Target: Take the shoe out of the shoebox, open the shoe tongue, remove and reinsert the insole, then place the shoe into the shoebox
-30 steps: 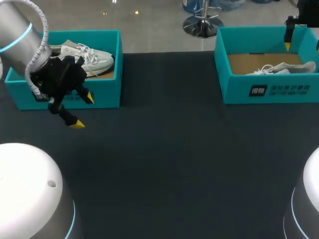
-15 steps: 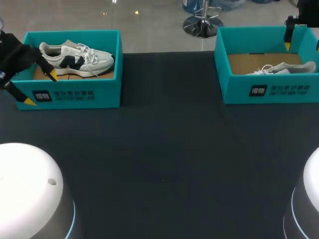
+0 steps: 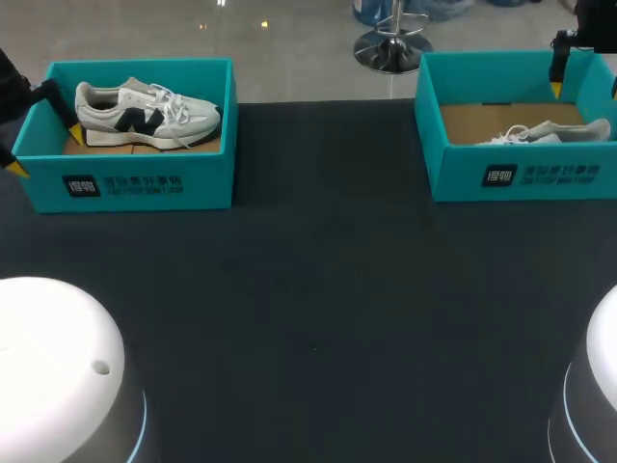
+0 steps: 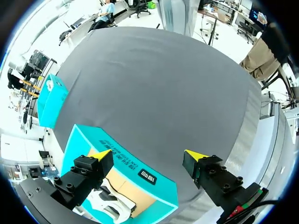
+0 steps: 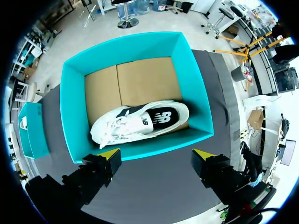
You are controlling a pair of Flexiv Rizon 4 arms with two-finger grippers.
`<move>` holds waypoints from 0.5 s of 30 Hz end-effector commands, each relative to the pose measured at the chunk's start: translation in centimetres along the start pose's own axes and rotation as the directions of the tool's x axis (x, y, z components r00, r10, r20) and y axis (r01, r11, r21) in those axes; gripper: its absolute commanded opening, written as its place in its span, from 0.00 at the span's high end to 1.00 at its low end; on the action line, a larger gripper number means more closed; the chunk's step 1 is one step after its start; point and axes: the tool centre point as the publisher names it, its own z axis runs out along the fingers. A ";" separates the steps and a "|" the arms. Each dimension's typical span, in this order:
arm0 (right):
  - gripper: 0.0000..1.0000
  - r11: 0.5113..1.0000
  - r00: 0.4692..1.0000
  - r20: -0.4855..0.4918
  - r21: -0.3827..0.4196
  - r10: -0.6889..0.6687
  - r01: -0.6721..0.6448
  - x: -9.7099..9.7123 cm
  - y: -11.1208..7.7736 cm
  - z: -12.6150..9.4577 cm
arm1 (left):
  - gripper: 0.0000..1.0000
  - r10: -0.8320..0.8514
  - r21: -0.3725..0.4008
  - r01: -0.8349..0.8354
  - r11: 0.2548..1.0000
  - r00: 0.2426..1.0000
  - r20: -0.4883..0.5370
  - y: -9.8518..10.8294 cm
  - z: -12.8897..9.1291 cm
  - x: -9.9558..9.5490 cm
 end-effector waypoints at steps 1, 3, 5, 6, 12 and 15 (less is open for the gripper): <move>0.00 1.000 1.000 0.001 0.002 0.000 0.000 0.0 0.1 0.0 | 0.00 -0.001 -0.004 0.001 1.000 1.000 -0.019 -0.1 -0.2 -0.1; 0.00 1.000 1.000 0.001 0.002 0.000 0.000 0.0 0.1 0.0 | 0.00 -0.001 -0.004 0.001 1.000 1.000 -0.019 -0.1 -0.2 -0.1; 0.00 1.000 1.000 0.001 0.002 0.000 0.000 0.0 0.1 0.0 | 0.00 -0.001 -0.004 0.001 1.000 1.000 -0.019 -0.1 -0.2 -0.1; 0.00 1.000 1.000 0.001 0.002 0.000 0.000 0.0 0.1 0.0 | 0.00 -0.001 -0.004 0.001 1.000 1.000 -0.019 -0.1 -0.2 -0.1; 0.00 1.000 1.000 0.001 0.002 0.000 0.000 0.0 0.1 0.0 | 0.00 -0.001 -0.004 0.001 1.000 1.000 -0.019 -0.1 -0.2 -0.1; 0.00 1.000 1.000 0.001 0.002 0.000 0.000 0.0 0.1 0.0 | 0.00 0.195 -0.117 -0.201 0.973 0.979 -0.065 1.3 -0.2 -0.8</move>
